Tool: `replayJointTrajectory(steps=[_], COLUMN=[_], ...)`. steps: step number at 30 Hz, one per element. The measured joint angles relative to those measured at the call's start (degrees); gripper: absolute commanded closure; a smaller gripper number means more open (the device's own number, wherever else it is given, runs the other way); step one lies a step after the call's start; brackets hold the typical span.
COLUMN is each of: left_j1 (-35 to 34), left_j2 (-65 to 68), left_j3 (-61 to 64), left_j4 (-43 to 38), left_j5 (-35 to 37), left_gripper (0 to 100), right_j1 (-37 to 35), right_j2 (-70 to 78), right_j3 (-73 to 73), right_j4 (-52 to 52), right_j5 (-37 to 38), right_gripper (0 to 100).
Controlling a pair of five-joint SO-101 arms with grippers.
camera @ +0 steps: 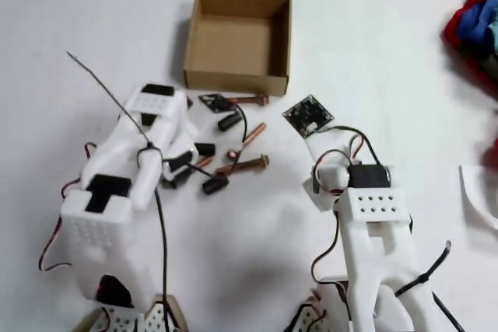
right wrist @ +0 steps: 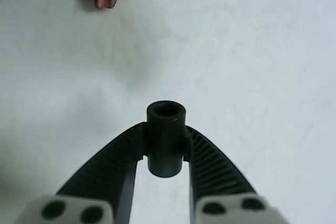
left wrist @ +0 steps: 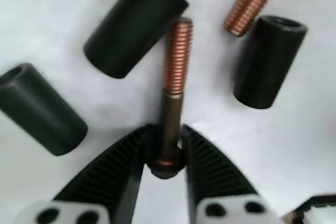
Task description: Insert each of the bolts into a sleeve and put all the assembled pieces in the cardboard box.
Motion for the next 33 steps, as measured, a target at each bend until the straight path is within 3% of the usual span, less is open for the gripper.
replayJointTrajectory(steps=[8,14,18,21,29,33], left_j1=[-0.18,-0.09,-1.93,-3.52,-8.79,-8.53], left_j2=[-2.02,-14.77,-23.91,-26.11,-21.8,-16.18], left_j3=[-1.93,6.68,13.89,16.7,17.23,17.23], left_j4=[7.56,15.91,16.09,13.19,-0.18,-2.29], left_j5=[-1.67,-16.7,-29.19,-34.02,-25.32,-24.7], left_gripper=[98,98,98,98,98,98], right_j1=[0.0,0.09,0.0,0.0,0.0,0.0], right_j2=[0.0,0.0,0.0,0.0,0.0,0.0], right_j3=[0.53,1.85,3.69,4.31,4.31,4.31], right_j4=[0.0,-0.7,-2.73,-3.16,-3.16,-3.16], right_j5=[0.0,0.0,0.0,0.0,0.0,0.0], right_gripper=[97.6,97.6,97.6,97.6,97.6,97.6])
